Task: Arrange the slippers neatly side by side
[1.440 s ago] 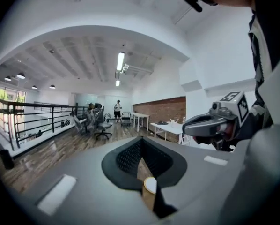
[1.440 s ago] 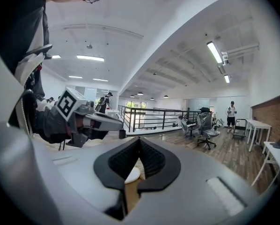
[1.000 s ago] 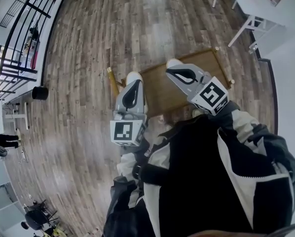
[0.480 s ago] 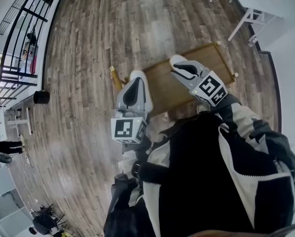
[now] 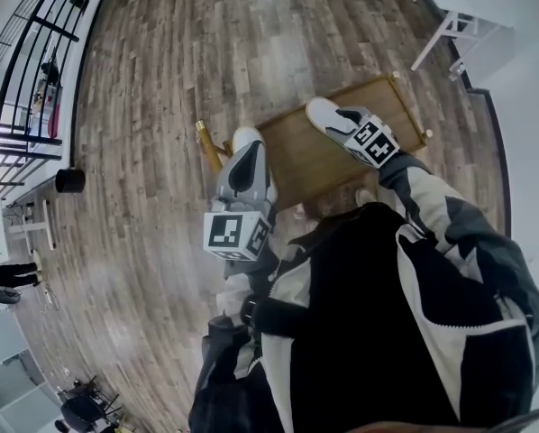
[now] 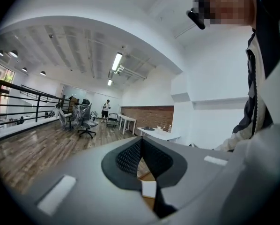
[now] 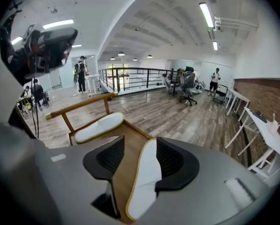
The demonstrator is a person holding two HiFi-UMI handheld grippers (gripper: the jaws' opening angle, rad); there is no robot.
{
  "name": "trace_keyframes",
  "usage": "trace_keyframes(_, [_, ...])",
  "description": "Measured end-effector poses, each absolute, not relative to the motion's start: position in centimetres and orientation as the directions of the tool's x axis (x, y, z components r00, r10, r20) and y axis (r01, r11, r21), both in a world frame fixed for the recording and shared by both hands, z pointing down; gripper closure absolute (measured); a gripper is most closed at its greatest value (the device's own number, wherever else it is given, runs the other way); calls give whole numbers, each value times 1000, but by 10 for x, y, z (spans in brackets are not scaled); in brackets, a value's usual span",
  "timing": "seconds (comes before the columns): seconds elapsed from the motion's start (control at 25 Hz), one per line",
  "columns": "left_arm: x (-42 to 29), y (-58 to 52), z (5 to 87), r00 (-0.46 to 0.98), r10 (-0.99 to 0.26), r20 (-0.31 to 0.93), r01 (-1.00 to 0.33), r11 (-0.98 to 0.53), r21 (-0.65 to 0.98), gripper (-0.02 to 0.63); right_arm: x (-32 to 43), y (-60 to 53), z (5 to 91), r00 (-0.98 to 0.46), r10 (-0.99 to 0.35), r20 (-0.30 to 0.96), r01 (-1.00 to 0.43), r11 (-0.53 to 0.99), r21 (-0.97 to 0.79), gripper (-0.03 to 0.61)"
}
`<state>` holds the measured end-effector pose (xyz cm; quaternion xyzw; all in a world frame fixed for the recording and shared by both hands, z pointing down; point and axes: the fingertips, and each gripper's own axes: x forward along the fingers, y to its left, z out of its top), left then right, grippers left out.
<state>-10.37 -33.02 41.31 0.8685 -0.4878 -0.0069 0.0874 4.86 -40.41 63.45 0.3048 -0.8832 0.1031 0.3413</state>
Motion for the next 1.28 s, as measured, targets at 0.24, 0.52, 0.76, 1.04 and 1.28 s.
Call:
trace_keyframes(0.24, [-104,-327,422,510,-855,92,-853,-490,177,597,89,-418,715,-469,-375,800,-699,711,-76,348])
trace_keyframes(0.52, [-111,-324,433,473,-872,126,-875,-448,183,597,106,-435,748,-407,-311,859,-739,664,-110,339])
trace_keyframes(0.76, [-119,-316,437,442,-886,140,-889,-412,200,597,99,-445,762,-394,-251,884,-724,677,-131,339])
trace_keyframes(1.04, [-135,-306,442,372,-913,169,-920,-338,199,597,96,-445,782,-361,-168,917,-705,693,-151,341])
trace_keyframes(1.28, [-141,-295,444,339,-923,182,-933,-304,193,597,100,-443,790,-330,-160,930,-697,706,-125,529])
